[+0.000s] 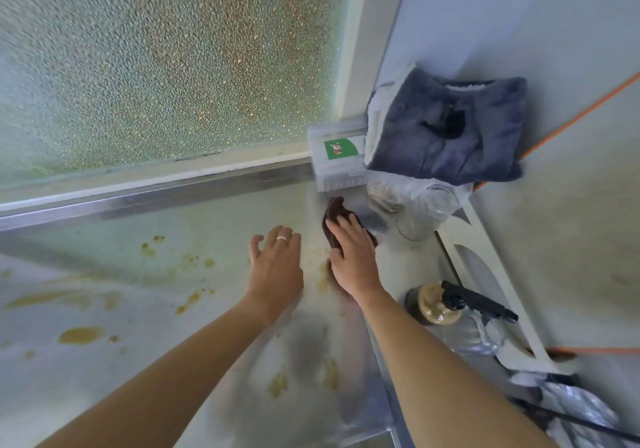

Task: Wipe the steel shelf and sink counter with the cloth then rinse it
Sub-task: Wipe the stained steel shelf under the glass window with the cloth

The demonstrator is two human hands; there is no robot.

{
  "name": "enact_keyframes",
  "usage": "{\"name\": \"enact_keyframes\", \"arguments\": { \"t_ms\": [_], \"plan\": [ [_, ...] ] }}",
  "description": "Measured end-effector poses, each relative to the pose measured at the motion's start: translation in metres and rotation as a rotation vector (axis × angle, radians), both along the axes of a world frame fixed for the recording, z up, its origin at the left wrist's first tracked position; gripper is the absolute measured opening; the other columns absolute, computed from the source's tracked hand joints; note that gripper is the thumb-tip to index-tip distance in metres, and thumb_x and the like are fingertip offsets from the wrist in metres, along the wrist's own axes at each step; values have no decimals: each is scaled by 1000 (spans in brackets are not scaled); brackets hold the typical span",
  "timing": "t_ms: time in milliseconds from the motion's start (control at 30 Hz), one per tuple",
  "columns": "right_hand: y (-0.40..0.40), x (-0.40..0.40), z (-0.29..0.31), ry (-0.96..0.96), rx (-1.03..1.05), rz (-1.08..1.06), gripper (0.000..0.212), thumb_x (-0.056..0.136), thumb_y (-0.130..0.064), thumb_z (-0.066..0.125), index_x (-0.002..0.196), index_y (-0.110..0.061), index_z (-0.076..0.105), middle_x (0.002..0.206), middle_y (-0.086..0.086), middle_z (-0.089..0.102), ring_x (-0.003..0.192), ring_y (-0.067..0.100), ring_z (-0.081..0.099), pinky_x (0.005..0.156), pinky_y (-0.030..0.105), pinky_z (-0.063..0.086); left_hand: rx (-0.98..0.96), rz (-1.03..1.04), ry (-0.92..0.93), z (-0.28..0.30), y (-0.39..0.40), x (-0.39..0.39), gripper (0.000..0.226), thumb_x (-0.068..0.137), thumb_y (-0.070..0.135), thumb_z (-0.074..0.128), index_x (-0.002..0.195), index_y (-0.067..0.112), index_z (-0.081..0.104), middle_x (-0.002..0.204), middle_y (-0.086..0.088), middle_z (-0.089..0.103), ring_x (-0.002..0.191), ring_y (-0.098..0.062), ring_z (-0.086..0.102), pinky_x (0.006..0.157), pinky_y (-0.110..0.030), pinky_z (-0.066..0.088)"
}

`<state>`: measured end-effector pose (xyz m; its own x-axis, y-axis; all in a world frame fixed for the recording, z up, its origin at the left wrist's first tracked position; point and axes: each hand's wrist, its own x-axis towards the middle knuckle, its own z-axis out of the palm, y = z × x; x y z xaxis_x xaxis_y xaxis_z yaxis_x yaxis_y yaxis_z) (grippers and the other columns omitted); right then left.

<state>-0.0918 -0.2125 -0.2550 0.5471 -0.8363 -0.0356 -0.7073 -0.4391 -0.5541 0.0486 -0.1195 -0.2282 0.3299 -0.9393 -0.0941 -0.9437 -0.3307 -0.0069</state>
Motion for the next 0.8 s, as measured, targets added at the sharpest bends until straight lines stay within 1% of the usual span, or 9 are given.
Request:
{"name": "enact_keyframes", "arguments": {
  "t_ms": [100, 233, 333, 467, 567, 633, 700, 767, 800],
  "plan": [
    [19, -13, 0, -18, 3, 4, 56, 93, -3, 51, 147, -19, 52, 158, 2, 43, 154, 25, 23, 122, 43, 24, -36, 3, 10, -2, 19, -5, 30, 78, 17, 52, 108, 20, 56, 125, -3, 57, 126, -22, 49, 105, -45, 28],
    [45, -32, -1, 7, -16, -11, 56, 92, -2, 53, 145, -18, 54, 156, 3, 45, 153, 27, 27, 121, 44, 27, -63, 2, 16, -3, 47, -7, 31, 74, 18, 56, 105, 20, 57, 120, -3, 59, 117, -23, 53, 102, -44, 30],
    [69, -47, 1, 48, -26, -32, 56, 91, -2, 54, 145, -18, 54, 156, 3, 46, 152, 27, 29, 120, 44, 29, -55, -15, 16, -1, 66, -9, 32, 73, 23, 59, 105, 20, 58, 117, -3, 59, 114, -23, 54, 101, -44, 30],
    [107, -65, 8, 148, -41, -82, 54, 92, -9, 55, 145, -20, 54, 156, 1, 47, 152, 25, 30, 119, 45, 34, -100, -11, 29, 4, 89, -16, 25, 79, 22, 63, 104, 20, 62, 114, -2, 63, 111, -21, 57, 101, -43, 31],
    [142, -75, 15, 237, -61, -191, 50, 91, -17, 57, 141, -24, 59, 152, -2, 52, 148, 23, 37, 112, 47, 41, -68, -16, 29, 10, 104, -22, 30, 82, 23, 60, 111, 20, 62, 120, -1, 63, 115, -21, 56, 102, -42, 30],
    [164, -79, 18, 265, -74, -284, 47, 88, -22, 59, 135, -25, 64, 145, -4, 58, 140, 25, 44, 99, 46, 48, 7, -41, 32, 14, 112, -27, 40, 81, 23, 55, 120, 21, 58, 129, 0, 57, 124, -20, 50, 104, -42, 27],
    [177, -81, 20, 263, -91, -339, 43, 86, -24, 61, 129, -23, 67, 136, -3, 63, 125, 28, 50, 87, 43, 50, 78, -98, 30, 16, 119, -33, 49, 81, 24, 51, 130, 20, 51, 139, 1, 49, 133, -21, 41, 106, -44, 23],
    [180, -81, 23, 245, -115, -368, 41, 83, -24, 60, 123, -18, 69, 125, 1, 66, 110, 28, 52, 82, 40, 50, 101, -121, 33, 18, 124, -38, 51, 82, 26, 50, 133, 20, 47, 142, 1, 45, 135, -22, 37, 107, -45, 22],
    [182, -82, 24, 235, -132, -397, 41, 82, -23, 60, 121, -15, 68, 120, 4, 66, 106, 28, 53, 82, 40, 50, 101, -125, 38, 20, 129, -40, 49, 82, 27, 50, 131, 20, 46, 141, 1, 45, 134, -21, 37, 107, -44, 23]
  ]
}}
